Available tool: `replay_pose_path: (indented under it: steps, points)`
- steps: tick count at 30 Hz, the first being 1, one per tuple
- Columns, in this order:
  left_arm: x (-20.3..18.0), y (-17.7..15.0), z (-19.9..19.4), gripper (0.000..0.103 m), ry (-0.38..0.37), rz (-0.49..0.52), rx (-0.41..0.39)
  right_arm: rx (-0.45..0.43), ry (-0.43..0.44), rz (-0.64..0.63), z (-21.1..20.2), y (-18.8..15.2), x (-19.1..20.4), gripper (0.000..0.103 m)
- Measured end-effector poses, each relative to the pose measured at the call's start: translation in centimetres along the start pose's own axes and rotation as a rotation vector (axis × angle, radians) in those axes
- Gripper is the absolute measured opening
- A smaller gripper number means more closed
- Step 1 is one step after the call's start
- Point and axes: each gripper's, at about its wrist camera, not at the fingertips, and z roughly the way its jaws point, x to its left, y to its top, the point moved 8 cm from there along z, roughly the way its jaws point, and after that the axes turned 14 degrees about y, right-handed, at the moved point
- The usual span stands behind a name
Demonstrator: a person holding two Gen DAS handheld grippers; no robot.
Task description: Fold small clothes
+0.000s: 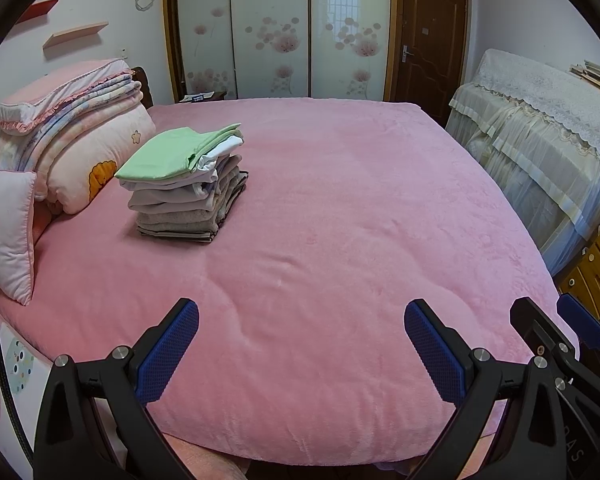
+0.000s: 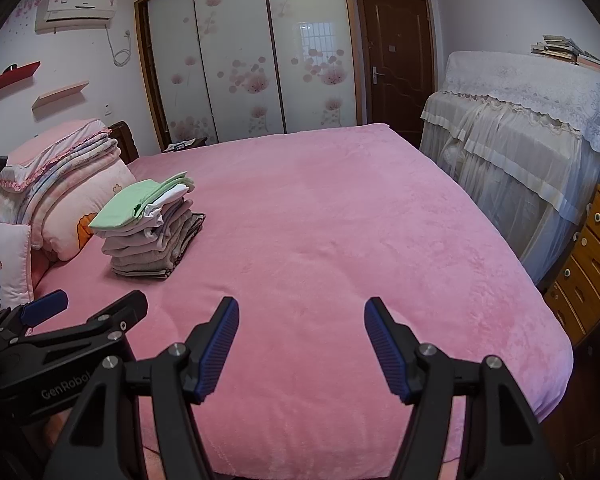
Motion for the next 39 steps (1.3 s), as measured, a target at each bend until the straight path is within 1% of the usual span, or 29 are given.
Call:
replay_pose_path:
  steps: [11, 21, 27, 39]
  points:
    - [0.04, -0.28, 0.18, 0.102, -0.007, -0.007, 0.021, -0.002, -0.003, 0.0, -0.06, -0.01, 0.07, 0.066]
    - [0.01, -0.61, -0.07, 0.1, 0.004, 0.0, 0.02, 0.001, -0.008, 0.003, -0.12, -0.01, -0.01, 0.066]
    - [-0.02, -0.71, -0.2, 0.097, -0.001, 0.001, 0.018, 0.002, -0.016, 0.002, -0.08, -0.17, 0.11, 0.066]
    - [0.14, -0.84, -0.02, 0.097, -0.002, -0.002, 0.03, 0.002, -0.025, -0.001, 0.12, -0.62, 0.46, 0.066]
